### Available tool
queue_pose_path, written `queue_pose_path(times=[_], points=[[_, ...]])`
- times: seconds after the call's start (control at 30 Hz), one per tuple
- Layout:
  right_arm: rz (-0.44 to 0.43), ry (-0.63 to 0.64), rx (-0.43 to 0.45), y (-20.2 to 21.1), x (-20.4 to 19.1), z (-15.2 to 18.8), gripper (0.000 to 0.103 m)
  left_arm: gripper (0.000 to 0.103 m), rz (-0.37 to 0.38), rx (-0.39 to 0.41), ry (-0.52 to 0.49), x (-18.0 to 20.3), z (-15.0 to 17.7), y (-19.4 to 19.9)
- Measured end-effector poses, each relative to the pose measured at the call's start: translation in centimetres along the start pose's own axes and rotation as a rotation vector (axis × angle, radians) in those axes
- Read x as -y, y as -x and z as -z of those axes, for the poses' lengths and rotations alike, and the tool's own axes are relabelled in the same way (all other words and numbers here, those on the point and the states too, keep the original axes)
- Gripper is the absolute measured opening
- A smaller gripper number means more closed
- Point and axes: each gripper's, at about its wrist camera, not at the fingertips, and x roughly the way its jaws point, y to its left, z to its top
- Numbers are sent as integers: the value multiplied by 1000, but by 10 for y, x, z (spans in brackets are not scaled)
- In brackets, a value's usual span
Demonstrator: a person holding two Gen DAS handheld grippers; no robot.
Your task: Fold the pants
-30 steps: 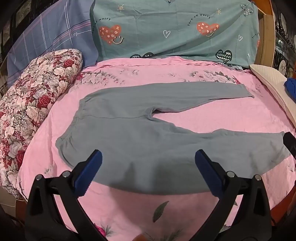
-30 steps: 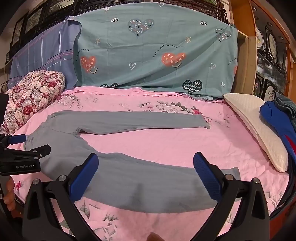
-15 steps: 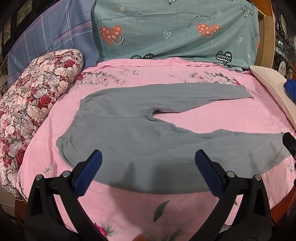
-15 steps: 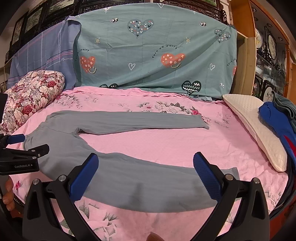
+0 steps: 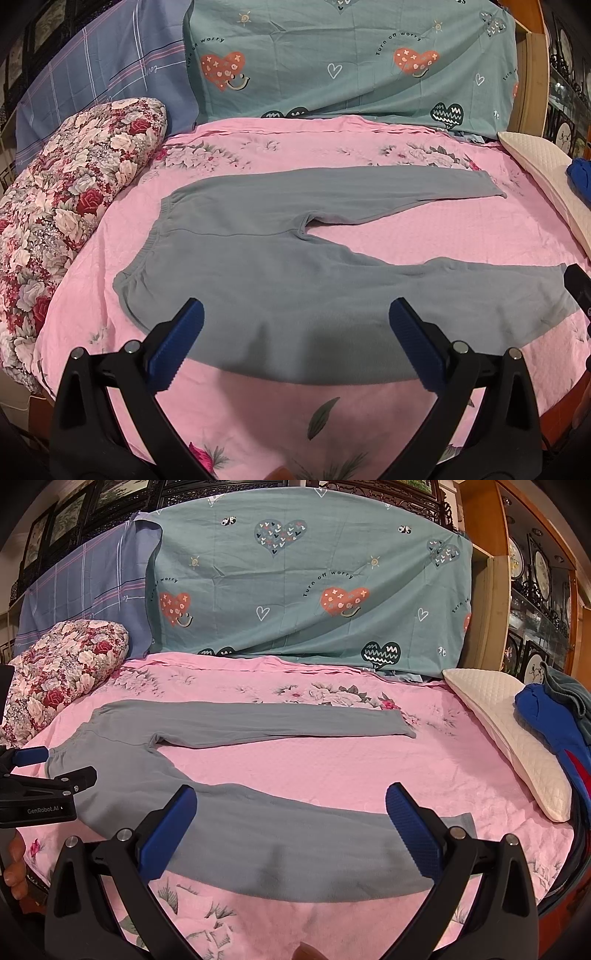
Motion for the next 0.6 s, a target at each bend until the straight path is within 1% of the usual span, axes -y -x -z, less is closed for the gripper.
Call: queue_pose_path(times=[0.6], points=[[4,4,4,1,-1,1,102,101,0,3,2,-1,1,2]])
